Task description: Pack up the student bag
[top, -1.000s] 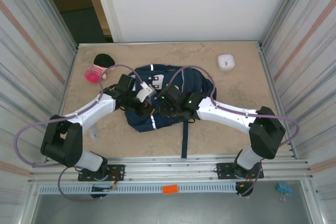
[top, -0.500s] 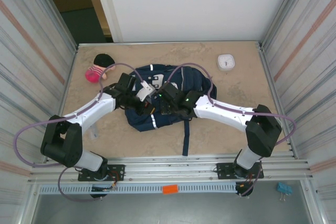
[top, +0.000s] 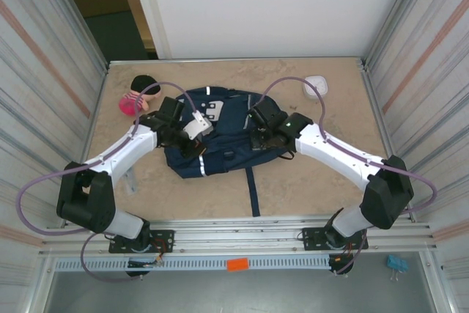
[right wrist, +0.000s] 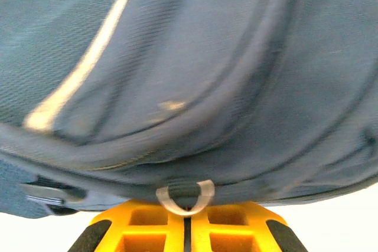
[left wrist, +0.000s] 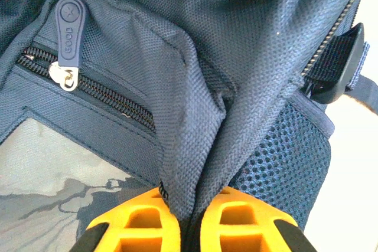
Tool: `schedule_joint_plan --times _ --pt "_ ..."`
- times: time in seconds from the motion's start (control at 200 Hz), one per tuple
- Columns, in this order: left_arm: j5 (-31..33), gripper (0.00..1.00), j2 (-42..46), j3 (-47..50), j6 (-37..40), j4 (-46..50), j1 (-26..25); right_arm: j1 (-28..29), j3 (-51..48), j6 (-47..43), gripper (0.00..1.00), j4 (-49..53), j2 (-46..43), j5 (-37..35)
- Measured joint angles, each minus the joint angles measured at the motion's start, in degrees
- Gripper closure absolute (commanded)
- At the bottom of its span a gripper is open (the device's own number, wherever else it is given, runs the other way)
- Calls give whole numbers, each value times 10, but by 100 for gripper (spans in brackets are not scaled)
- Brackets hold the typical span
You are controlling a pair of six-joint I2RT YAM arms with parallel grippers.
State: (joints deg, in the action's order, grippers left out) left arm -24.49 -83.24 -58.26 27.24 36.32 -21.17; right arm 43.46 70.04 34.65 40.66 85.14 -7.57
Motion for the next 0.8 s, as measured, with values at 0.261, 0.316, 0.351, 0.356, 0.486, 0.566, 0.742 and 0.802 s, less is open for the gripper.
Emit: schedule_joint_plan --times 0.261,0.316,0.351,0.356,0.486,0.566,0.742,0.802 --pt "20 63 18 9 14 2 20 -22 -17 -32 100 -2 0 37" --pt "16 48 32 15 -13 4 23 -22 -23 -34 100 -3 0 43" --pt "13 43 48 24 -41 1 25 -22 -27 -35 100 -3 0 47" --pt "12 42 50 24 -44 0 26 -22 -28 -35 100 -3 0 47" --pt "2 31 150 82 -196 -44 30 -19 -37 -35 100 -3 0 57" --pt "10 28 217 125 -318 -72 30 -15 -37 -35 100 -7 0 59" --pt "32 26 297 191 -579 -94 30 0 -37 -35 100 -7 0 61" --pt "32 27 309 207 -657 -106 29 4 -37 -35 100 -9 1 62"
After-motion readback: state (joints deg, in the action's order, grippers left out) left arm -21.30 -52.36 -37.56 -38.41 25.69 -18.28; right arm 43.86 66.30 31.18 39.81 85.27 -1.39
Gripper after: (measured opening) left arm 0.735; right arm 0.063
